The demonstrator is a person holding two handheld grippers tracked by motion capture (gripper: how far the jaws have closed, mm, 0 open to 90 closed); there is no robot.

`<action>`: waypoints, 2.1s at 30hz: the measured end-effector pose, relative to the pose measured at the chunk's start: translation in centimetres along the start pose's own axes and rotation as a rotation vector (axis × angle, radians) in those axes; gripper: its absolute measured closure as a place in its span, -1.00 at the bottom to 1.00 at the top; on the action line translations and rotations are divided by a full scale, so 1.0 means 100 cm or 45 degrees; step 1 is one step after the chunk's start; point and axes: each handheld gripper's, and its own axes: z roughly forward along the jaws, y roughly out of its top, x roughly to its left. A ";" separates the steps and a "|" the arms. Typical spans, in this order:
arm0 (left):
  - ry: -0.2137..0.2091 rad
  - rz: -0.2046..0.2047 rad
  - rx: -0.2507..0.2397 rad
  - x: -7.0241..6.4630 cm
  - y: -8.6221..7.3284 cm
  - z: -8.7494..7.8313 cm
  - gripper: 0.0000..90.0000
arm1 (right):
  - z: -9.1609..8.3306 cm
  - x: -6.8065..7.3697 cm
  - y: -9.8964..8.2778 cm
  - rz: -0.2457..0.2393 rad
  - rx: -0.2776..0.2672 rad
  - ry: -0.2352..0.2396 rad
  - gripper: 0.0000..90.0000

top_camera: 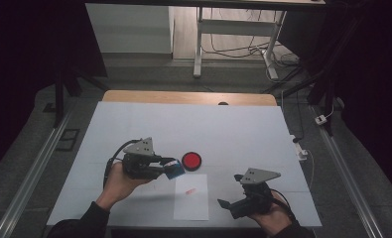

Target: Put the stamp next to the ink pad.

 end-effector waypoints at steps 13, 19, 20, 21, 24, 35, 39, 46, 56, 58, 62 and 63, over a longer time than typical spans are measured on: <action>0.104 -0.025 0.063 0.008 -0.006 -0.001 0.56 | -0.017 -0.010 -0.017 0.073 -0.003 -0.131 -1.00; 0.149 -0.044 0.081 0.013 -0.009 -0.002 0.56 | -0.025 -0.014 -0.024 0.114 0.011 -0.169 -1.00; 0.159 -0.047 0.083 0.014 -0.009 -0.002 0.56 | -0.027 -0.015 -0.025 0.121 0.014 -0.177 -1.00; 0.169 -0.053 0.084 0.015 -0.010 -0.003 0.56 | -0.028 -0.015 -0.026 0.126 0.014 -0.180 -1.00; 0.189 -0.067 0.088 0.018 -0.012 -0.004 0.56 | -0.031 -0.016 -0.029 0.126 0.025 -0.203 -1.00; 0.279 -0.123 0.113 0.030 -0.021 -0.006 0.56 | -0.043 -0.020 -0.034 0.166 0.008 -0.252 -1.00; 0.311 -0.146 0.119 0.035 -0.025 -0.007 0.56 | -0.046 -0.021 -0.035 0.178 0.003 -0.252 -1.00; 0.353 -0.191 0.120 0.043 -0.031 -0.008 0.56 | -0.049 -0.021 -0.037 0.187 -0.009 -0.254 -1.00; 0.431 -0.231 0.135 0.054 -0.040 -0.007 0.56 | -0.047 -0.020 -0.036 0.171 0.009 -0.245 -1.00; 0.445 -0.239 0.139 0.057 -0.042 -0.006 0.56 | -0.047 -0.020 -0.036 0.165 0.014 -0.245 -1.00; 0.472 -0.251 0.153 0.061 -0.046 -0.004 0.56 | -0.046 -0.020 -0.036 0.154 0.025 -0.243 -1.00; 0.477 -0.251 0.157 0.063 -0.047 -0.004 0.56 | -0.046 -0.020 -0.036 0.155 0.026 -0.243 -1.00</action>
